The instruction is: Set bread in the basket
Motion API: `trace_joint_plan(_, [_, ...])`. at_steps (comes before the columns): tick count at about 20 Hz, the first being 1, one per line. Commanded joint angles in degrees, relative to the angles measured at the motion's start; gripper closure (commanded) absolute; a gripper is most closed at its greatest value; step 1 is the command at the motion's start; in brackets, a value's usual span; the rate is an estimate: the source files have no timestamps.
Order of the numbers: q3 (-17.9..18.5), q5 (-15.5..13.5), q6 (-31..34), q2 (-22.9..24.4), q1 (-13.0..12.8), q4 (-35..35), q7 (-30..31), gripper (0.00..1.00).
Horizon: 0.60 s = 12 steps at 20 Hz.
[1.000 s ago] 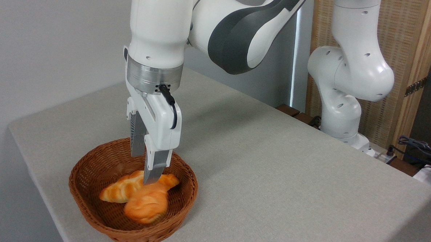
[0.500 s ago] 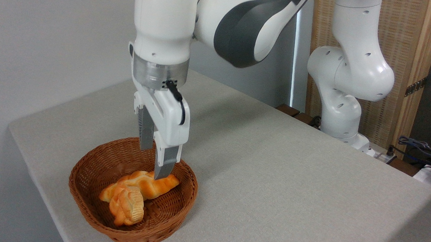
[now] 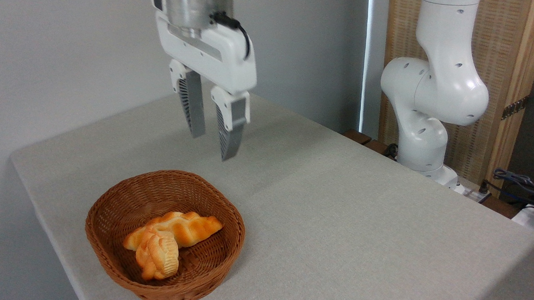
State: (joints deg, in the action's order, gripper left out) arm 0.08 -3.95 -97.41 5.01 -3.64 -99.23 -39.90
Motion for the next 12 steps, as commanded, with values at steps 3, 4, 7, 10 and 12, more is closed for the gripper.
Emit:
trace_joint_plan(3, [-0.3, 2.1, 4.6, -3.9, -0.2, 7.8, 2.7, 0.0])
trace_joint_plan(4, [-0.2, 1.8, 5.2, -4.5, -0.2, 8.9, 2.5, 0.0])
trace_joint_plan(7, [0.0, 2.1, 5.2, -4.5, -0.2, 8.9, 2.1, 0.0])
trace_joint_plan(10, [0.4, 2.3, 5.3, -4.5, -0.2, 8.9, 2.1, 0.0])
trace_joint_plan(12, [1.1, 2.2, 5.6, -4.5, -0.2, 8.9, 2.0, 0.0])
